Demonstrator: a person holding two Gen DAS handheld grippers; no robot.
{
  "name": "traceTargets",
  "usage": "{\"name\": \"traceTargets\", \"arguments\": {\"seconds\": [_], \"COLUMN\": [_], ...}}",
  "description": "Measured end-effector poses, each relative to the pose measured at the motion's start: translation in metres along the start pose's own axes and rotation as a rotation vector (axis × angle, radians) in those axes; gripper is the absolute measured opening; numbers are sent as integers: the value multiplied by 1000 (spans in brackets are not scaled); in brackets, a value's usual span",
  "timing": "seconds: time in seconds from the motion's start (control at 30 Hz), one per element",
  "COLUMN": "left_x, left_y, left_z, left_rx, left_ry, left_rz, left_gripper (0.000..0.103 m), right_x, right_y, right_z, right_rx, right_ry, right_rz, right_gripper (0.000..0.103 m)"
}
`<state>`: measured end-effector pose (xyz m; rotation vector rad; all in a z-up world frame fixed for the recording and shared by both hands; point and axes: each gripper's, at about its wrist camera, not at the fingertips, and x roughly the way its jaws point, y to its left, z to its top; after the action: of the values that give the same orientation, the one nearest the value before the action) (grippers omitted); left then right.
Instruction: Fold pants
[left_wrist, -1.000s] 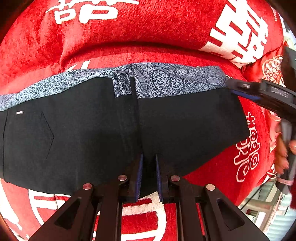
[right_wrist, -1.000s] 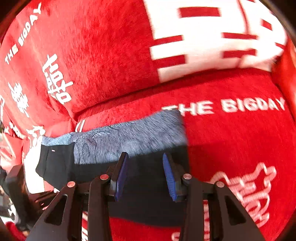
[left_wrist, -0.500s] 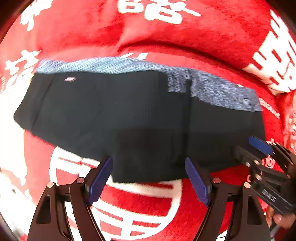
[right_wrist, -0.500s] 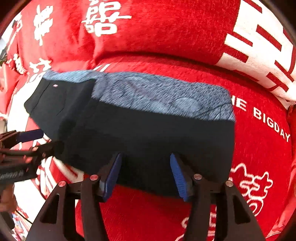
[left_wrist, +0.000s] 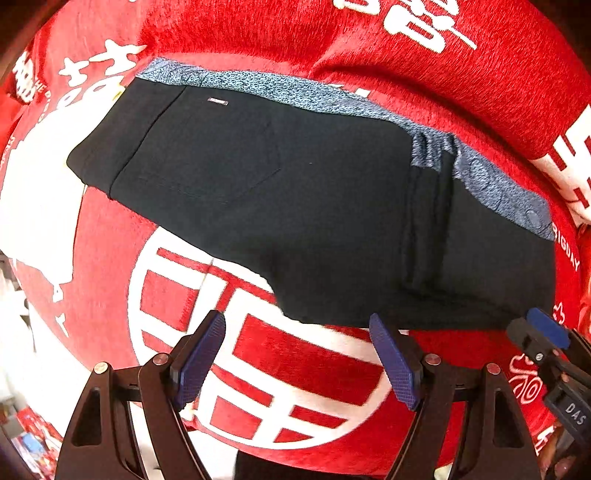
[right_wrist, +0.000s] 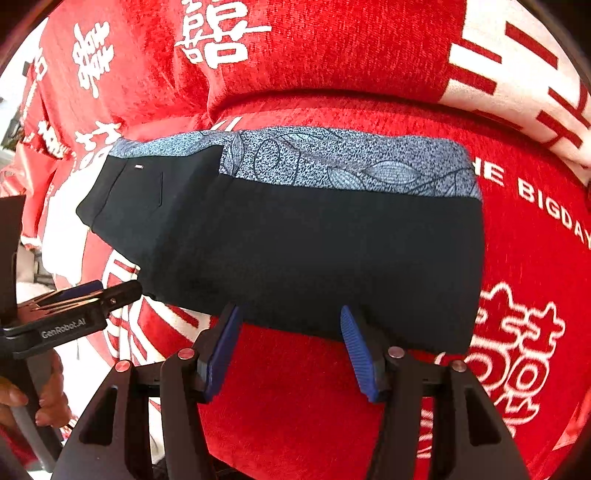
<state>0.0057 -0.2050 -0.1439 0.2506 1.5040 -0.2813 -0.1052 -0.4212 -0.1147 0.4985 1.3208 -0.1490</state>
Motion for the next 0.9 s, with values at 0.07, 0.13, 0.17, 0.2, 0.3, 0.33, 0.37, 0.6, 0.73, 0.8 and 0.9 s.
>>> {"name": "traceTargets", "arguments": {"seconds": [0.07,0.13,0.17,0.2,0.3,0.33,0.37,0.6,0.73,0.8,0.9], "left_x": [0,1,2,3,5,6,7,12,16,18,23], "left_y": [7,13,18,24,42,50,56,103,135,148,165], "left_z": [2,5,7,9,15,18,20,33,39,42,43], "left_rx": [32,60,68,74,86,93,97,54,-3,-31,-77], "left_ry": [-6,-6,-2,4,15,16,16,14,3,-3,-3], "left_rz": [7,16,15,11,-6,-11,-13,-52,-81,-101,-125], "left_gripper": [81,81,81,81,81,81,81,81,81,81,81], "right_x": [2,5,6,7,10,13,16,49,64,75,81], "right_y": [6,15,21,29,48,55,61,103,124,129,130], "right_z": [0,-1,-1,-1,5,8,11,33,37,35,33], "right_rx": [29,55,65,72,81,85,88,69,5,-29,-51], "right_ry": [7,12,11,5,-14,-18,-17,30,51,74,81], "right_rz": [-2,-10,-15,-26,-61,-72,-80,-125,-177,-210,-226], "right_gripper": [61,60,60,60,60,60,60,61,75,76,78]}}
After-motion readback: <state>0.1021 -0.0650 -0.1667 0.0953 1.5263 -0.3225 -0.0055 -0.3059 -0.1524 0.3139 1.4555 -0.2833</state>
